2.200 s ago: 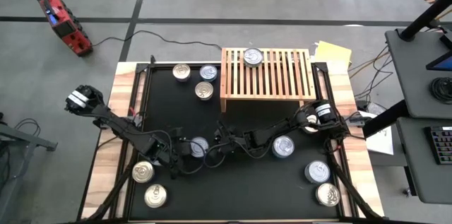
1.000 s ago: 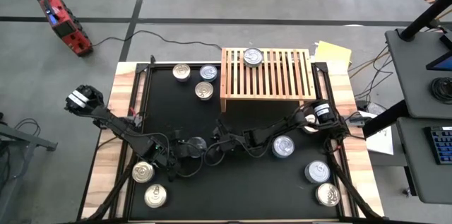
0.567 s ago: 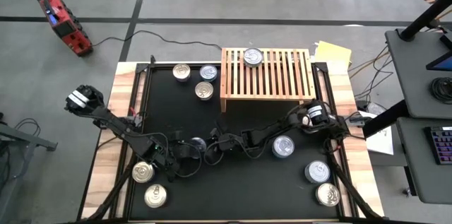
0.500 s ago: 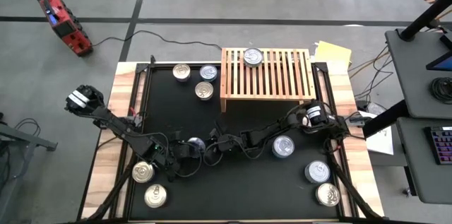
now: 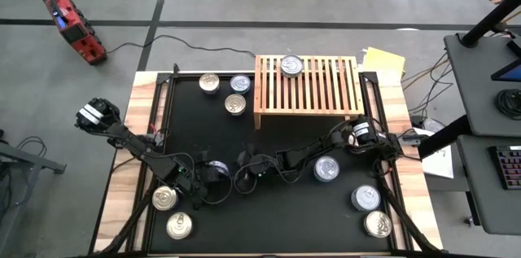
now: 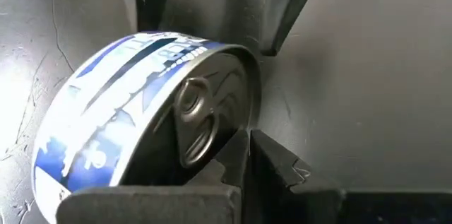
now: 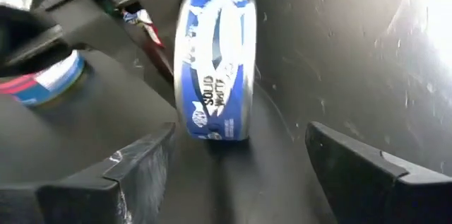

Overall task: Stack canned seafood by type on shelf
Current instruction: Put the blue tuna can on the shelf

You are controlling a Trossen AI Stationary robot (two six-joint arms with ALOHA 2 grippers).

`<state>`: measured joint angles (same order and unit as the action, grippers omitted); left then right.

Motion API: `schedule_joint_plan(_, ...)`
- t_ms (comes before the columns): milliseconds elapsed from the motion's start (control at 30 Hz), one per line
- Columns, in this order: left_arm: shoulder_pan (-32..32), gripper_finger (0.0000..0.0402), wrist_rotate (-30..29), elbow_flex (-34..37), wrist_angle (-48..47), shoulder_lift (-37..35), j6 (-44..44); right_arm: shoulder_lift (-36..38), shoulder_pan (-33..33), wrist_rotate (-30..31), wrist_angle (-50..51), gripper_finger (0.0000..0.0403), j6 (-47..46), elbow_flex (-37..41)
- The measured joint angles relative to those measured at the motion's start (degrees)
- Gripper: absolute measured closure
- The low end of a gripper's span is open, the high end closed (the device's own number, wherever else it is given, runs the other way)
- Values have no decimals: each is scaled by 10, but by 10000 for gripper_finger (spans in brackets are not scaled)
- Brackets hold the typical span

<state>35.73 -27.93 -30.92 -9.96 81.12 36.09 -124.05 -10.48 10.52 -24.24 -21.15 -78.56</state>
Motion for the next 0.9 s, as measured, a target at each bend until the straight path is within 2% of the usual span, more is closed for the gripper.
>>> schedule_joint_plan(233, 0, 400, -1, 2, 7, 11, 0, 0, -1, 0, -38, 95, 47, 0)
schedule_joint_plan(533, 0, 400, -3, 1, 46, 49, -12, 0, -5, 0, -40, 76, 58, 0)
schedule_joint_plan(733, -1, 400, -26, -1, 122, 62, -65, 0, -7, 0, -40, 85, 63, 0)
schedule_joint_plan(900, -1, 400, -45, -1, 136, 63, -83, 0, -6, 0, -35, 95, 85, 0)
